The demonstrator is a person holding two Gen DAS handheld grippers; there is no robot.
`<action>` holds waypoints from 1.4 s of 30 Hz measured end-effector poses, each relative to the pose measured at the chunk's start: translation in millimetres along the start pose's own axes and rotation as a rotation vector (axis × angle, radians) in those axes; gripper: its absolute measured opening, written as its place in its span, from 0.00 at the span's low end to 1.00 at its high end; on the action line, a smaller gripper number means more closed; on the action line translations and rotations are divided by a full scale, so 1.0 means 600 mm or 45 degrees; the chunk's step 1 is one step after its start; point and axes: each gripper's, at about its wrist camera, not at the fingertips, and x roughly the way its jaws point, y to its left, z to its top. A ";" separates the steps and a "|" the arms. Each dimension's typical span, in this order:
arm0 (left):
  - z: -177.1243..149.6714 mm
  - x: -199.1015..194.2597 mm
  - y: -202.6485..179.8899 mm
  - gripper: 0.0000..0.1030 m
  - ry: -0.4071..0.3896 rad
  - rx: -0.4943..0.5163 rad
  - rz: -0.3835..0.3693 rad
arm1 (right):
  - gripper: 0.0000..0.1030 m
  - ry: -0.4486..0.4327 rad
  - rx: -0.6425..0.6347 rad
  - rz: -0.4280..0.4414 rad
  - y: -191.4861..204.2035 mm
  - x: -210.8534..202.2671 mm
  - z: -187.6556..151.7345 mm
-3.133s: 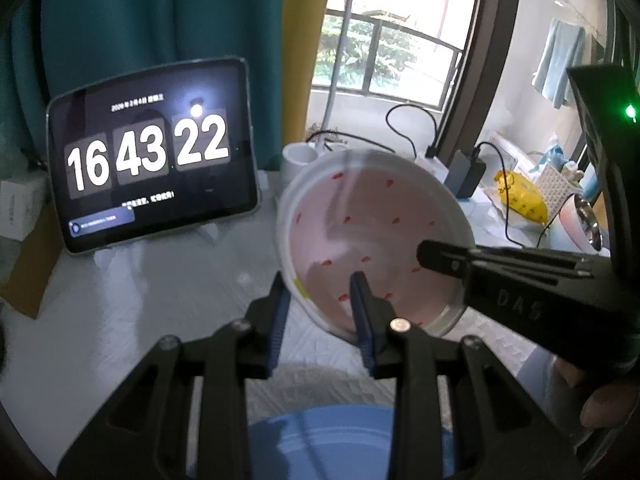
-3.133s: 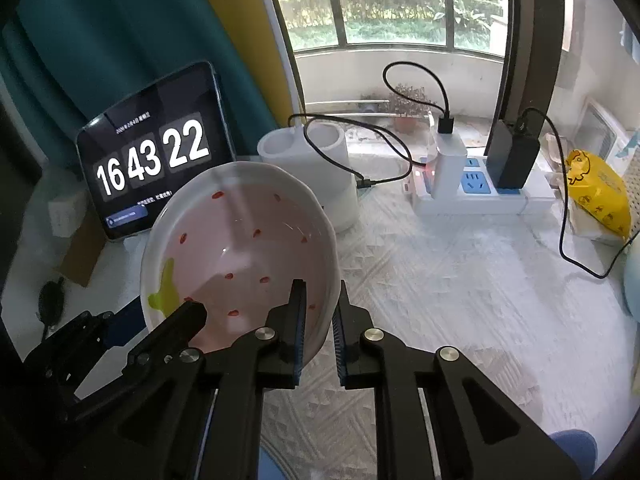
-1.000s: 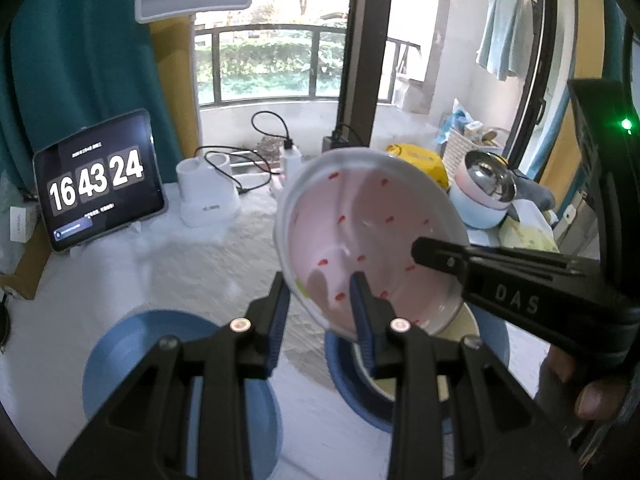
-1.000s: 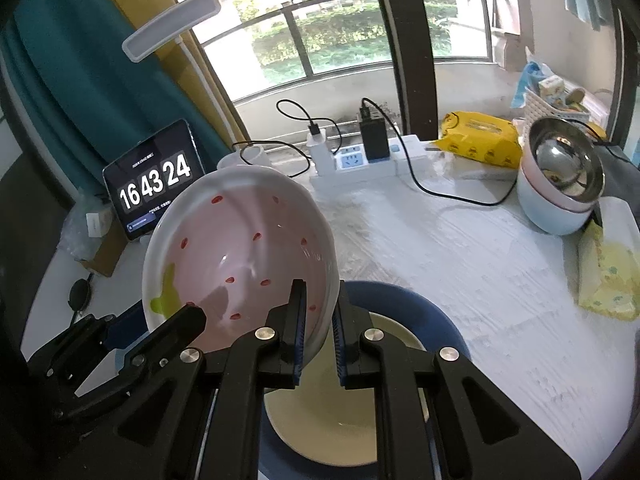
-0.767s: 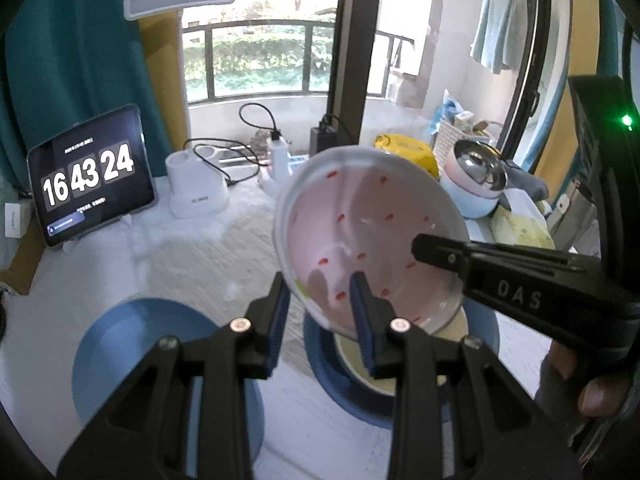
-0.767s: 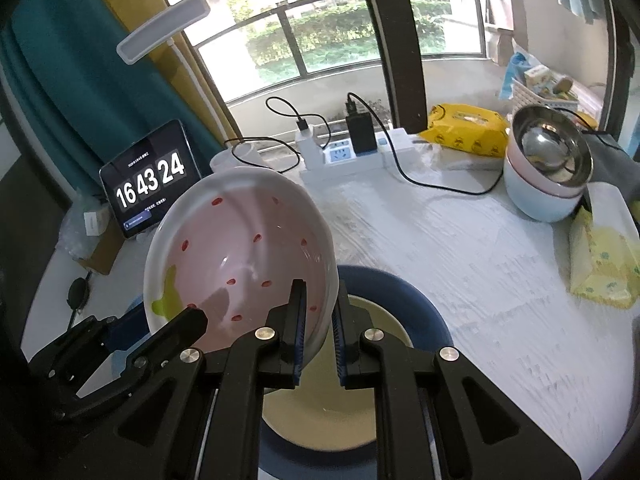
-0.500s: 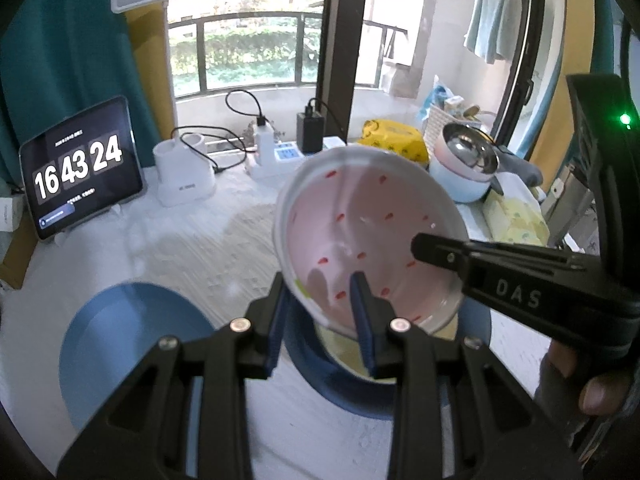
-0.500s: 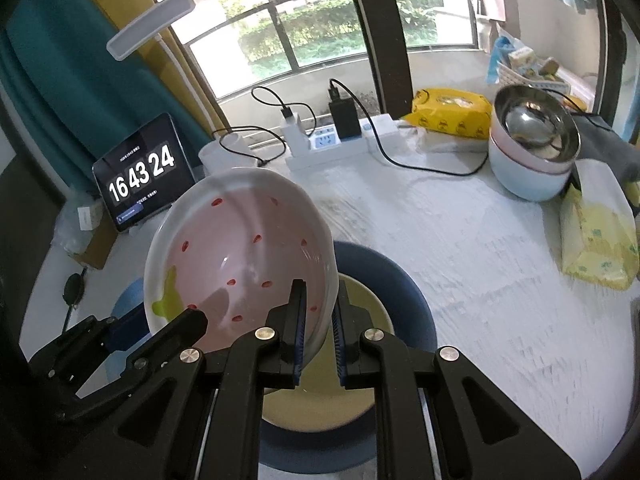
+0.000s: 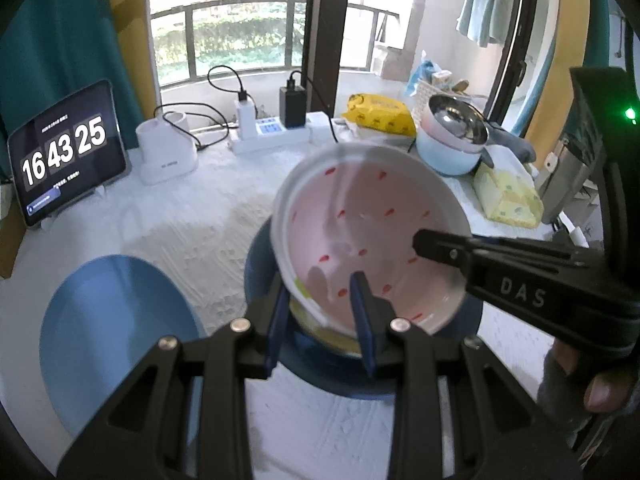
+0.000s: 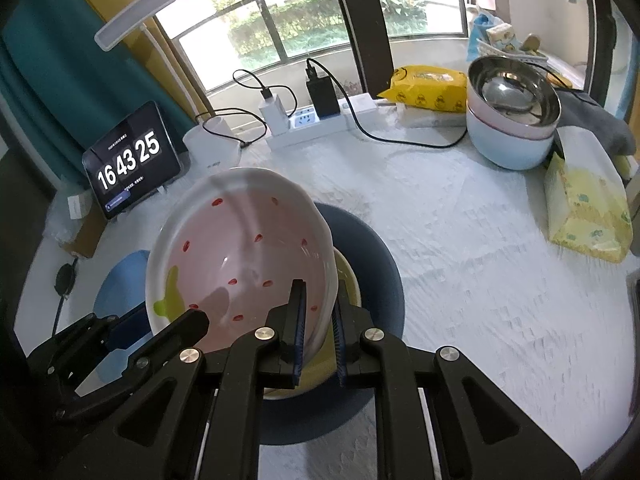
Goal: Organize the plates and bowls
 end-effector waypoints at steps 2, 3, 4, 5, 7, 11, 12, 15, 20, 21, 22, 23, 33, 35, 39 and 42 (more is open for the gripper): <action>-0.002 0.003 -0.002 0.31 0.008 0.002 -0.002 | 0.14 0.004 0.002 -0.004 -0.002 0.001 -0.004; -0.004 0.004 -0.003 0.31 0.012 0.003 -0.003 | 0.14 0.007 0.004 -0.007 -0.003 0.001 -0.006; -0.005 0.005 -0.004 0.31 0.017 0.004 -0.004 | 0.14 0.010 0.006 -0.008 -0.004 0.002 -0.008; -0.007 0.006 -0.005 0.31 0.021 0.005 -0.006 | 0.14 0.012 0.009 -0.008 -0.005 0.003 -0.010; -0.009 0.008 -0.006 0.31 0.026 0.007 -0.007 | 0.14 0.024 0.012 -0.010 -0.008 0.005 -0.014; -0.013 0.013 -0.005 0.31 0.041 0.003 -0.009 | 0.14 0.036 0.009 -0.016 -0.008 0.007 -0.015; -0.014 0.014 -0.005 0.31 0.044 0.002 -0.011 | 0.14 0.037 0.010 -0.015 -0.008 0.007 -0.015; -0.015 0.015 -0.004 0.31 0.046 0.001 -0.017 | 0.15 0.040 0.013 -0.013 -0.008 0.007 -0.015; -0.018 0.020 0.000 0.31 0.060 -0.011 -0.022 | 0.18 0.035 -0.028 -0.045 0.000 0.007 -0.016; -0.018 0.020 0.001 0.31 0.062 -0.012 -0.022 | 0.18 0.033 -0.040 -0.051 0.002 0.007 -0.017; -0.019 0.020 0.002 0.31 0.064 -0.018 -0.026 | 0.18 0.035 -0.046 -0.053 0.003 0.008 -0.018; -0.020 0.019 0.004 0.31 0.063 -0.020 -0.028 | 0.18 0.038 -0.048 -0.052 0.003 0.009 -0.019; -0.013 -0.003 0.014 0.32 0.012 -0.022 -0.015 | 0.36 0.007 -0.058 -0.053 0.007 -0.002 -0.013; -0.012 -0.003 0.016 0.32 0.010 -0.026 -0.017 | 0.36 -0.009 -0.060 -0.046 0.004 -0.004 -0.014; -0.011 -0.006 0.021 0.32 0.008 -0.035 -0.018 | 0.36 -0.033 -0.081 -0.091 0.006 -0.010 -0.015; -0.009 -0.012 0.026 0.32 -0.003 -0.046 -0.016 | 0.36 -0.046 -0.090 -0.112 0.004 -0.015 -0.015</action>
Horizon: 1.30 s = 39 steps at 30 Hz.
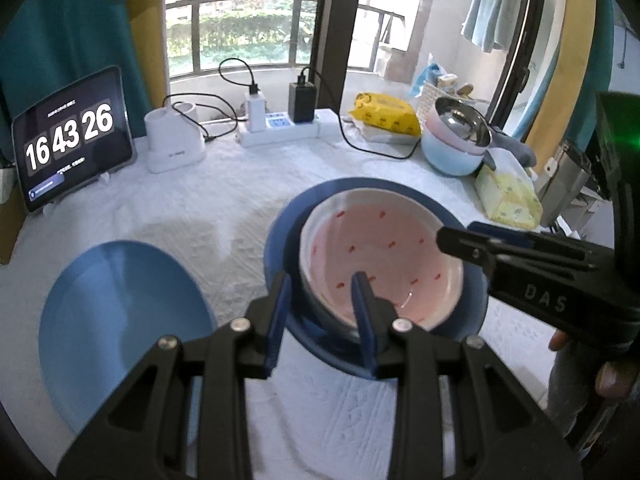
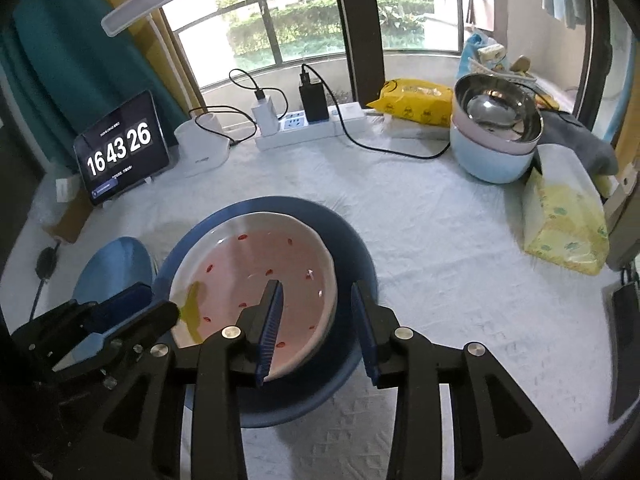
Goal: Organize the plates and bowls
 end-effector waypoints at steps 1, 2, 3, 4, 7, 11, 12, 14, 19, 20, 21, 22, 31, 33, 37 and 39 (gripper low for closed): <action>0.001 -0.002 0.002 0.32 -0.004 -0.003 0.002 | 0.36 -0.004 -0.002 -0.005 -0.001 -0.002 0.000; 0.002 -0.005 0.004 0.32 -0.008 -0.006 0.005 | 0.36 -0.006 -0.003 -0.006 -0.002 -0.004 0.001; 0.002 -0.008 0.007 0.32 -0.014 -0.009 0.007 | 0.36 -0.008 -0.003 -0.005 -0.004 -0.005 0.001; 0.003 -0.012 0.010 0.32 -0.021 -0.012 0.011 | 0.36 -0.012 -0.005 -0.006 -0.004 -0.008 0.001; 0.005 -0.021 0.018 0.32 -0.037 -0.022 0.025 | 0.36 -0.024 -0.005 -0.010 -0.009 -0.013 0.004; 0.007 -0.029 0.034 0.35 -0.058 -0.049 0.013 | 0.36 -0.038 -0.002 -0.022 -0.017 -0.019 0.005; 0.007 -0.030 0.039 0.36 -0.065 -0.051 0.012 | 0.36 -0.046 -0.002 -0.026 -0.020 -0.021 0.005; 0.006 -0.030 0.046 0.40 -0.066 -0.054 0.027 | 0.36 -0.066 0.000 -0.033 -0.027 -0.026 0.004; 0.002 -0.022 0.065 0.46 -0.063 -0.079 0.027 | 0.43 -0.096 -0.022 -0.050 -0.045 -0.021 -0.006; 0.001 -0.020 0.067 0.46 -0.063 -0.079 0.026 | 0.47 -0.094 -0.029 -0.056 -0.047 -0.019 -0.008; 0.000 -0.018 0.069 0.46 -0.063 -0.080 0.026 | 0.47 -0.091 -0.037 -0.061 -0.049 -0.015 -0.011; -0.002 -0.017 0.070 0.46 -0.062 -0.081 0.028 | 0.48 -0.085 -0.042 -0.059 -0.052 -0.012 -0.013; -0.004 0.005 0.065 0.46 -0.034 -0.054 0.043 | 0.50 -0.038 0.003 -0.021 -0.074 0.016 -0.024; -0.003 0.013 0.064 0.46 -0.014 -0.048 0.069 | 0.50 -0.034 0.012 -0.011 -0.075 0.020 -0.026; -0.004 0.024 0.062 0.46 0.005 -0.042 0.079 | 0.52 -0.028 0.011 0.000 -0.073 0.028 -0.026; -0.004 0.028 0.059 0.46 0.009 -0.033 0.079 | 0.53 -0.029 0.014 0.003 -0.074 0.031 -0.026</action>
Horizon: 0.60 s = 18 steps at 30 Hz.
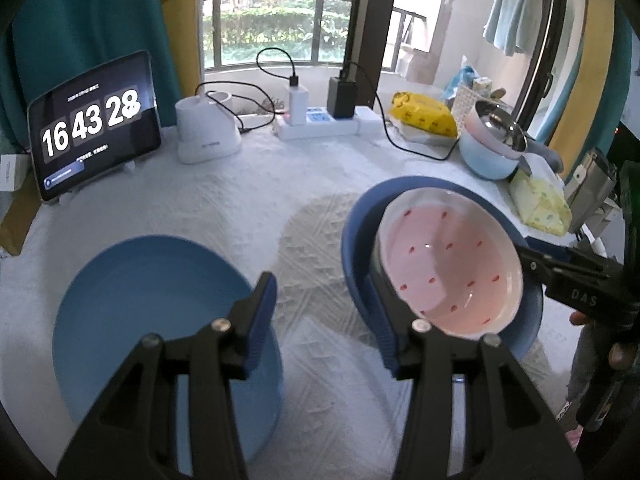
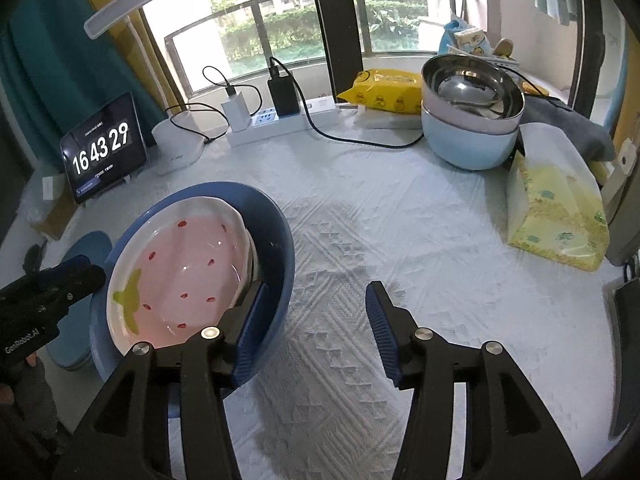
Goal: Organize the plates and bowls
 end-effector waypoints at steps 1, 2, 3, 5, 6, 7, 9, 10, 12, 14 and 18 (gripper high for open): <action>-0.001 0.002 -0.001 0.46 0.004 0.005 0.004 | 0.54 -0.001 0.002 0.000 -0.001 0.001 0.001; -0.001 0.005 -0.003 0.46 0.008 0.008 0.006 | 0.55 -0.001 0.005 0.001 -0.002 0.002 0.001; -0.001 0.007 -0.004 0.46 0.012 0.013 0.005 | 0.55 -0.002 0.008 0.003 -0.003 0.003 0.001; -0.001 0.011 -0.006 0.46 0.017 0.017 0.009 | 0.56 -0.004 0.011 0.006 -0.005 0.005 0.002; -0.001 0.013 -0.007 0.46 0.021 0.019 0.010 | 0.56 -0.005 0.009 0.007 -0.005 0.005 0.002; -0.001 0.016 -0.008 0.46 0.025 0.022 0.012 | 0.57 -0.007 0.006 0.007 -0.005 0.005 0.002; -0.001 0.020 -0.011 0.46 0.031 0.026 0.014 | 0.57 -0.011 0.000 0.004 -0.005 0.004 0.001; -0.001 0.022 -0.012 0.46 0.034 0.029 0.016 | 0.58 -0.012 -0.001 0.001 -0.006 0.005 0.001; -0.001 0.024 -0.014 0.46 0.030 0.036 0.027 | 0.59 -0.017 -0.003 -0.004 -0.005 0.005 0.001; 0.000 0.025 -0.016 0.46 0.027 0.041 0.034 | 0.61 -0.028 -0.010 -0.010 -0.005 0.005 0.000; 0.000 0.028 -0.016 0.46 0.010 0.055 0.040 | 0.62 -0.064 -0.022 -0.019 -0.006 0.004 -0.003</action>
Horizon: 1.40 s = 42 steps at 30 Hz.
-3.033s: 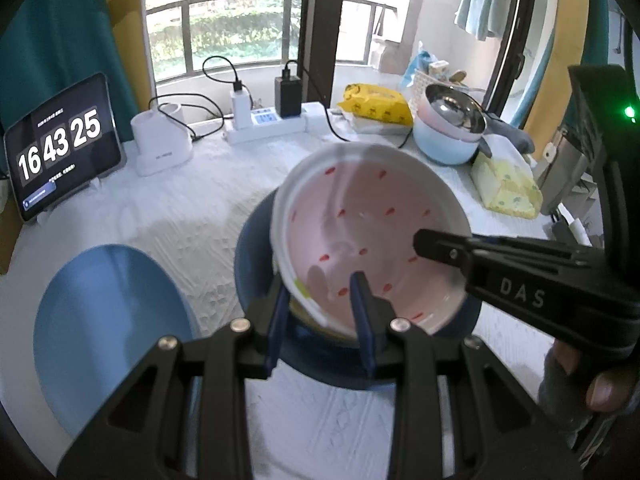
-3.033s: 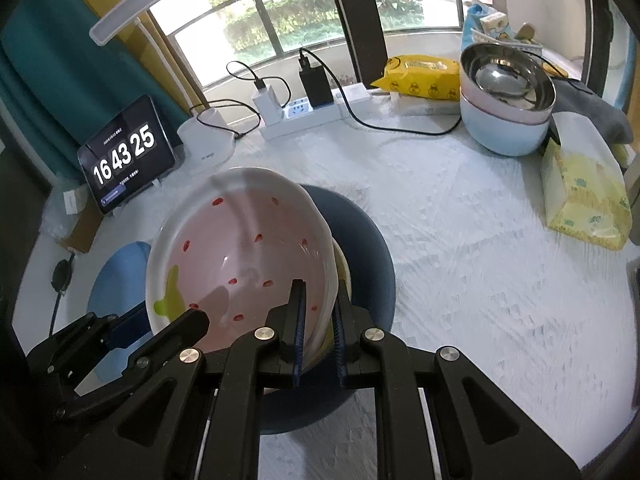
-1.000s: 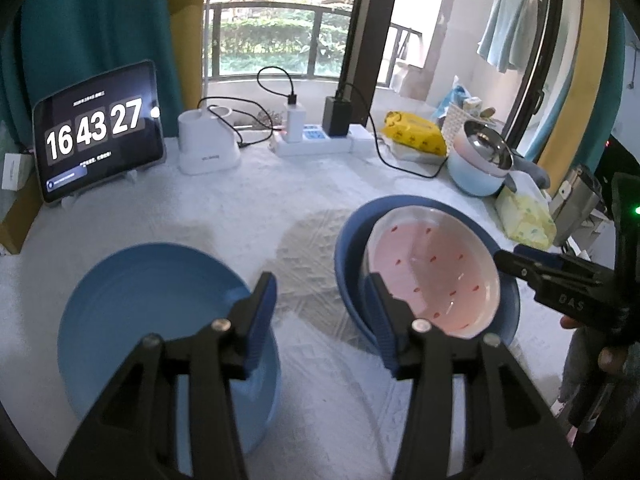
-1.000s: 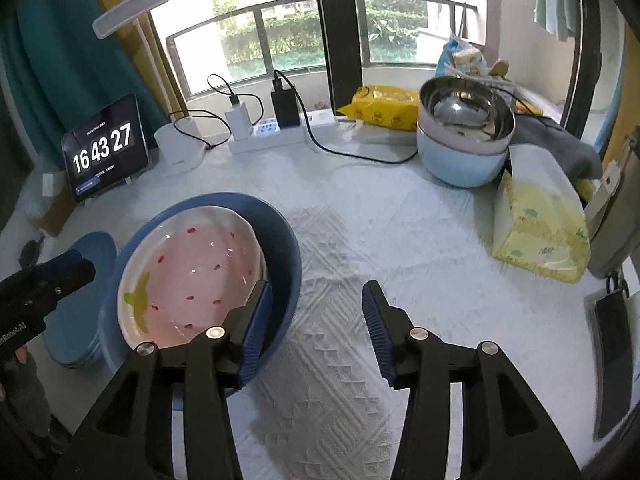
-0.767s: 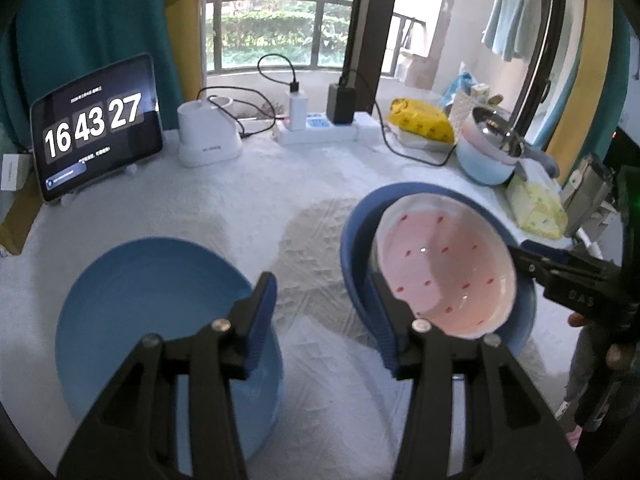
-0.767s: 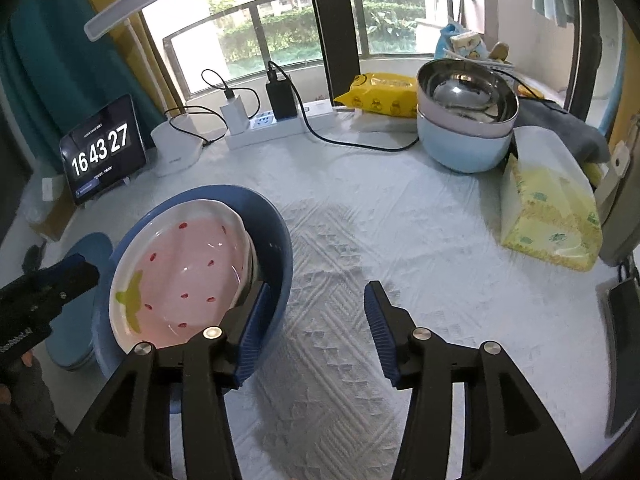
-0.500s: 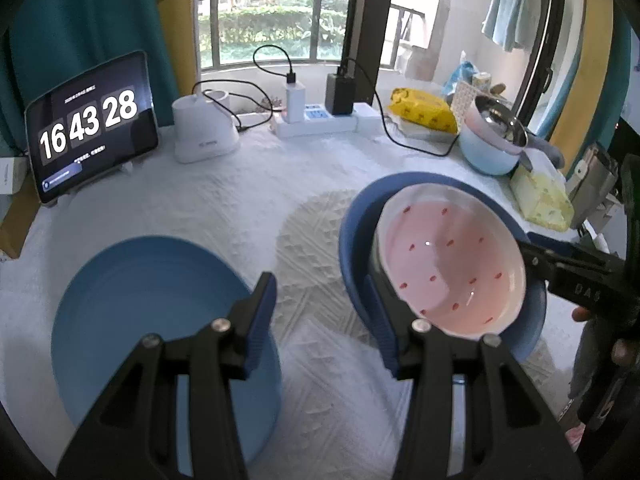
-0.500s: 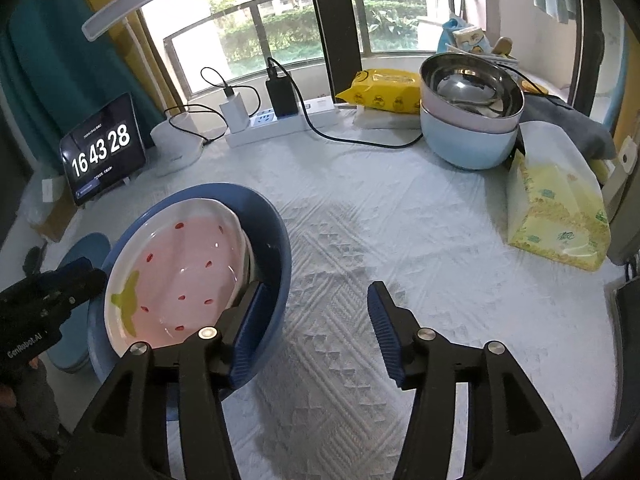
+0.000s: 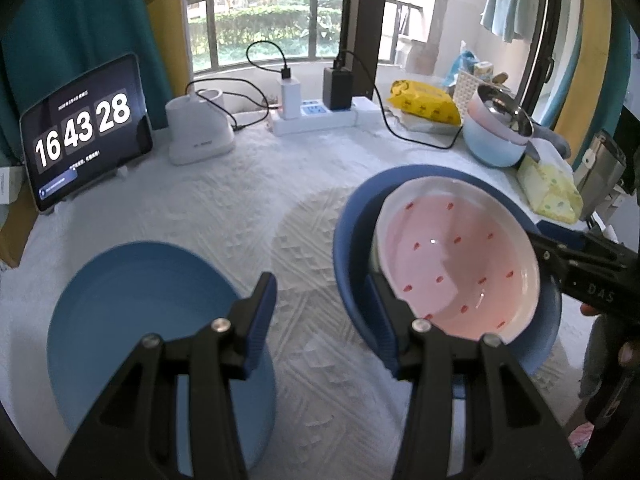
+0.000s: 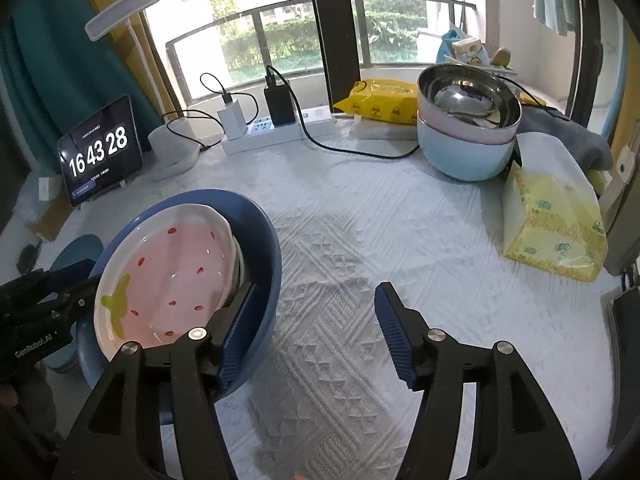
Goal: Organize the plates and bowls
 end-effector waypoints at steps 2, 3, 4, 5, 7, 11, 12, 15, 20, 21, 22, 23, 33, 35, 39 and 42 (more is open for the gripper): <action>0.000 0.000 -0.001 0.46 -0.017 0.021 0.010 | 0.62 -0.003 0.003 0.003 -0.002 0.001 0.001; -0.001 0.001 -0.001 0.46 -0.030 0.035 0.016 | 0.62 0.001 0.006 0.004 -0.002 0.001 0.001; -0.001 0.001 -0.001 0.46 -0.039 0.048 0.022 | 0.62 0.005 0.008 0.002 -0.002 0.002 0.002; 0.000 0.002 -0.002 0.46 -0.040 0.054 0.022 | 0.62 0.005 0.006 -0.003 -0.001 0.002 0.002; 0.002 0.003 0.001 0.46 -0.033 0.043 0.001 | 0.62 0.012 0.007 -0.027 0.002 0.001 0.003; 0.003 0.010 0.019 0.46 -0.017 -0.045 -0.082 | 0.62 0.017 0.079 -0.095 0.005 0.003 0.001; 0.003 0.011 0.020 0.46 -0.015 -0.055 -0.091 | 0.62 0.017 0.105 -0.109 0.005 0.004 0.000; 0.000 0.010 0.015 0.44 -0.026 -0.047 -0.092 | 0.58 0.015 0.142 -0.117 0.009 0.010 -0.004; -0.007 0.002 -0.003 0.24 -0.068 -0.021 -0.093 | 0.42 0.013 0.198 -0.059 0.008 0.011 -0.005; -0.008 0.000 -0.010 0.16 -0.080 -0.005 -0.084 | 0.39 0.011 0.204 -0.049 0.010 0.011 -0.006; -0.009 -0.002 -0.018 0.15 -0.092 0.015 -0.069 | 0.30 0.011 0.211 -0.042 0.013 0.011 -0.006; -0.010 -0.004 -0.022 0.15 -0.108 0.017 -0.051 | 0.21 0.008 0.217 -0.030 0.017 0.010 -0.006; -0.010 -0.006 -0.014 0.13 -0.116 -0.046 -0.080 | 0.08 -0.023 0.267 -0.050 0.036 0.004 -0.008; -0.010 -0.007 -0.014 0.13 -0.111 -0.050 -0.080 | 0.08 -0.023 0.275 -0.051 0.037 0.003 -0.009; -0.010 -0.007 -0.011 0.13 -0.085 -0.054 -0.096 | 0.08 -0.031 0.280 -0.050 0.039 -0.003 -0.009; -0.015 -0.011 -0.013 0.13 -0.083 -0.052 -0.102 | 0.08 -0.031 0.281 -0.047 0.038 -0.007 -0.008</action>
